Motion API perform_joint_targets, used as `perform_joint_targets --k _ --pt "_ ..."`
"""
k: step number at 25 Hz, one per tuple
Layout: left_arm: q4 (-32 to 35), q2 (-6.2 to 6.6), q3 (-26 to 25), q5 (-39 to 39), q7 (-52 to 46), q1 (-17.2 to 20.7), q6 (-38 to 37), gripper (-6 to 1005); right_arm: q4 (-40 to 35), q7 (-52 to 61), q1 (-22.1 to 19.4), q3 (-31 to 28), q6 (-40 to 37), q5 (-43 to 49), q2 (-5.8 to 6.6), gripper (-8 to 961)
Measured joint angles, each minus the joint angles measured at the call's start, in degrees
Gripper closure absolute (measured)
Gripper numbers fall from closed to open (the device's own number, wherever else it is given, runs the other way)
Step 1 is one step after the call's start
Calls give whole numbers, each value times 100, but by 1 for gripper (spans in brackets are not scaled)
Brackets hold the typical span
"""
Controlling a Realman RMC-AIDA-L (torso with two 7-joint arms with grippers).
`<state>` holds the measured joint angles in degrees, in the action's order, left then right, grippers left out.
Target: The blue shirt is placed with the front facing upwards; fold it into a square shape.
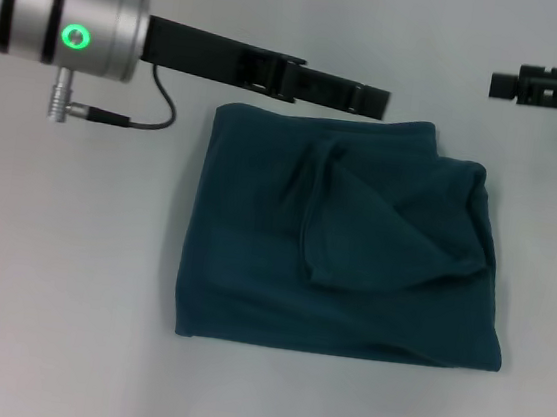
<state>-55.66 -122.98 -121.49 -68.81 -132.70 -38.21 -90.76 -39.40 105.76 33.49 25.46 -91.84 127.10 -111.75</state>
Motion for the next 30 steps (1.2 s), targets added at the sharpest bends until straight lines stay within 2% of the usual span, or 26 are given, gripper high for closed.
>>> perform_joint_targets --k 3,7,14,20,24,30 --pt "-24 28 -297 0 215 218 31 30 -9 104 -15 283 -231 0 58 87" --pt "2 56 -647 0 498 485 55 30 -16 171 -12 501 -631 0 93 89" --pt "26 82 -841 -3 894 907 258 30 -77 622 180 914 -794 -1 85 91" --pt "182 87 -914 -5 1164 1044 356 30 -263 746 458 1430 -824 3 -128 93" --pt "296 89 -1079 -3 1306 1063 366 30 -1069 987 462 1949 -835 39 -321 94" --pt "319 96 -1144 0 1567 1209 378 30 -2226 1467 535 2806 -1055 352 -508 96"
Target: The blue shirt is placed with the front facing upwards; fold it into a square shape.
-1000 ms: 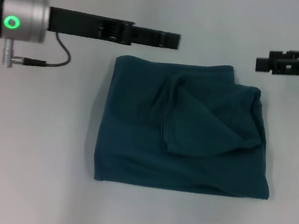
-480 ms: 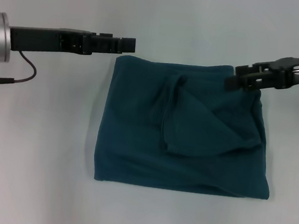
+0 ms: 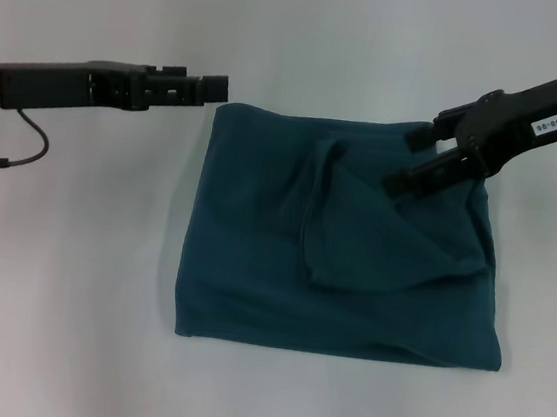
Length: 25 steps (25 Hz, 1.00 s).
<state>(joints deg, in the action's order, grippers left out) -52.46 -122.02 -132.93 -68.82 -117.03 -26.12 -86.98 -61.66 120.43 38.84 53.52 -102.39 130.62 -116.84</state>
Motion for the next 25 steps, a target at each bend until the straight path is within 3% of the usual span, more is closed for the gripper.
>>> perform_joint_targets --k 10,25 --pt "2 -48 -17 -58 234 296 -89 30 -627 457 196 1081 -225 646 -258 99" --pt "17 -111 -72 -124 237 275 -121 31 -514 826 265 2436 163 669 -311 121"
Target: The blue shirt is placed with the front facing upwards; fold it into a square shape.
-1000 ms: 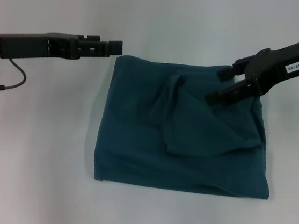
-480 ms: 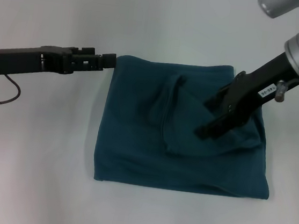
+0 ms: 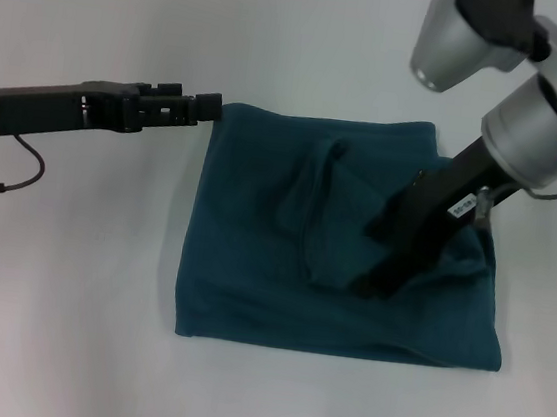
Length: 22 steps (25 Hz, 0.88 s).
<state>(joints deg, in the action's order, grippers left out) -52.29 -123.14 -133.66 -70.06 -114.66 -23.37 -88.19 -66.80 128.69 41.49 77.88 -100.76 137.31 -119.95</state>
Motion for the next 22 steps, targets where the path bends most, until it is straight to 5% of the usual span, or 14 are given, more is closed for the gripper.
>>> perform_joint_targets --k 22 --pt "9 -52 -11 -17 92 8 14 31 83 803 418 1358 753 196 -37 121"
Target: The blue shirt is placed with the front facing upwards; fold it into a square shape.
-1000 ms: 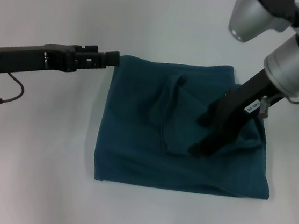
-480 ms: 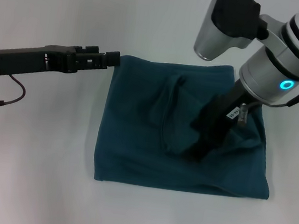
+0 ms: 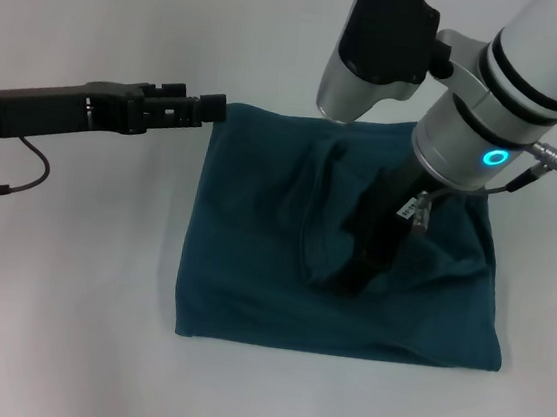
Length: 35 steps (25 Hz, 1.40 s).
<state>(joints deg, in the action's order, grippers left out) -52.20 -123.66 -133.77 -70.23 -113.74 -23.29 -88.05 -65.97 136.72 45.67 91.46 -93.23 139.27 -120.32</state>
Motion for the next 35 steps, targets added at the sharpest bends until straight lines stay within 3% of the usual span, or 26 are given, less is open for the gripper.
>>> perform_joint_targets --k 12,28,34,35 --pt "0 0 -125 0 42 26 -36 30 36 170 66 365 134 40 -21 141" --pt "86 30 -159 0 128 35 -37 31 298 454 241 577 302 152 -37 571" --pt "105 36 -158 0 133 19 -28 30 283 462 241 558 260 -8 -26 805" --pt "109 36 -158 0 133 17 -26 30 280 457 241 547 247 -61 -20 779"
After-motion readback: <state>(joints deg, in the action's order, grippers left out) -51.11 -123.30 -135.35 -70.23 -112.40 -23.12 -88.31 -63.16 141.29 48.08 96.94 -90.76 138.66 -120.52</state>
